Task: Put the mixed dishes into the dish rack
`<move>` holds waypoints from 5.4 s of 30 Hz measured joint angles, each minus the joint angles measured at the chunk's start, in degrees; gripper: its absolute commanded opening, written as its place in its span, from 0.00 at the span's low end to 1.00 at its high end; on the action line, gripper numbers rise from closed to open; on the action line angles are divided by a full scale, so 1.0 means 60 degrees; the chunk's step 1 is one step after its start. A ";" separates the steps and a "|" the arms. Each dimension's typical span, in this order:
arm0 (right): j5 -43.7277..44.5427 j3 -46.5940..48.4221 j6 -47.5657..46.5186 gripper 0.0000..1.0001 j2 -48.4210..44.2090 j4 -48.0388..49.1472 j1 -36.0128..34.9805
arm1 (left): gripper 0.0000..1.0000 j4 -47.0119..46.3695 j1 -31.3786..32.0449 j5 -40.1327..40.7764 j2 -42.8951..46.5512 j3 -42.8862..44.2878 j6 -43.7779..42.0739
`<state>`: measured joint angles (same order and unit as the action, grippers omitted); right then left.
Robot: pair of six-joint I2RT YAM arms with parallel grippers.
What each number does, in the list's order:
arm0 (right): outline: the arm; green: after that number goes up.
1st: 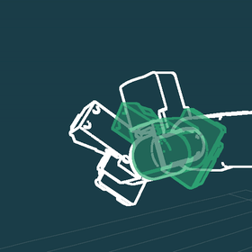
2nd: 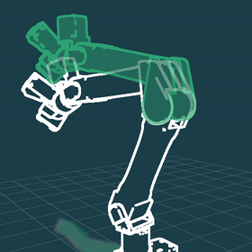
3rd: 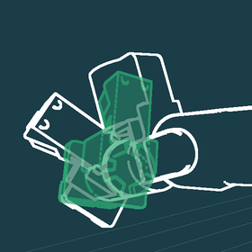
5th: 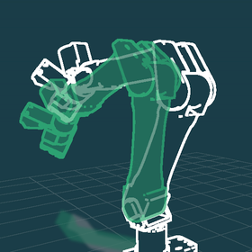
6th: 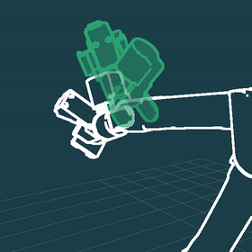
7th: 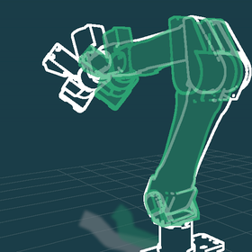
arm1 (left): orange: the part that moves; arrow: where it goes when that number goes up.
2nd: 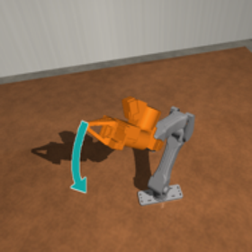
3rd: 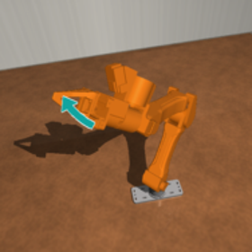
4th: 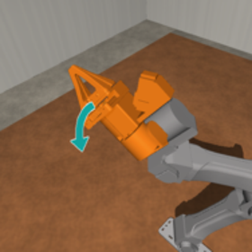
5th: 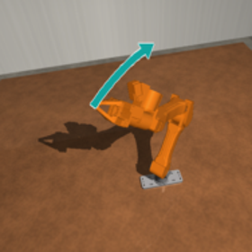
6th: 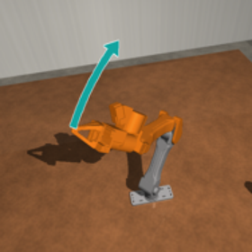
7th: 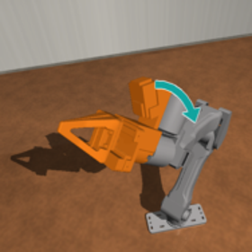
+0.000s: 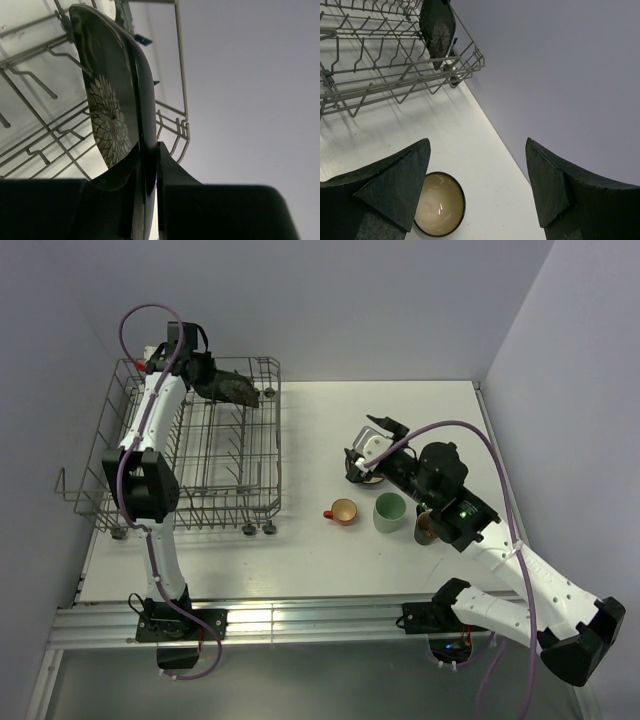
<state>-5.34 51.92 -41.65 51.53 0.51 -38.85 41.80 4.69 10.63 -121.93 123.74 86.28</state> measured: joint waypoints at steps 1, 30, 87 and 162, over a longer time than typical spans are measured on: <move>-0.0011 0.0000 0.0000 0.83 0.0018 0.0000 0.0000 | 0.00 -0.0025 -0.0007 0.0109 0.0058 -0.0051 0.0015; -0.0357 -0.0168 0.0102 0.83 0.0215 0.0240 0.0168 | 0.26 -0.0415 0.0106 0.0342 0.0350 -0.0805 0.0565; 0.0160 0.3639 1.0127 0.77 0.6131 -0.5803 0.4590 | 0.82 0.0124 -0.0029 -0.4572 0.9151 -0.5213 -0.0087; 0.8360 0.8885 -0.0652 0.00 1.0863 0.2251 -0.2069 | 0.99 0.4091 -0.0393 -0.2098 0.9158 -0.2550 0.0240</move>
<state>44.82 105.23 -45.56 116.71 14.02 -51.27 66.35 2.33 -1.96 -66.98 108.44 87.72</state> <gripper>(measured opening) 0.167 0.992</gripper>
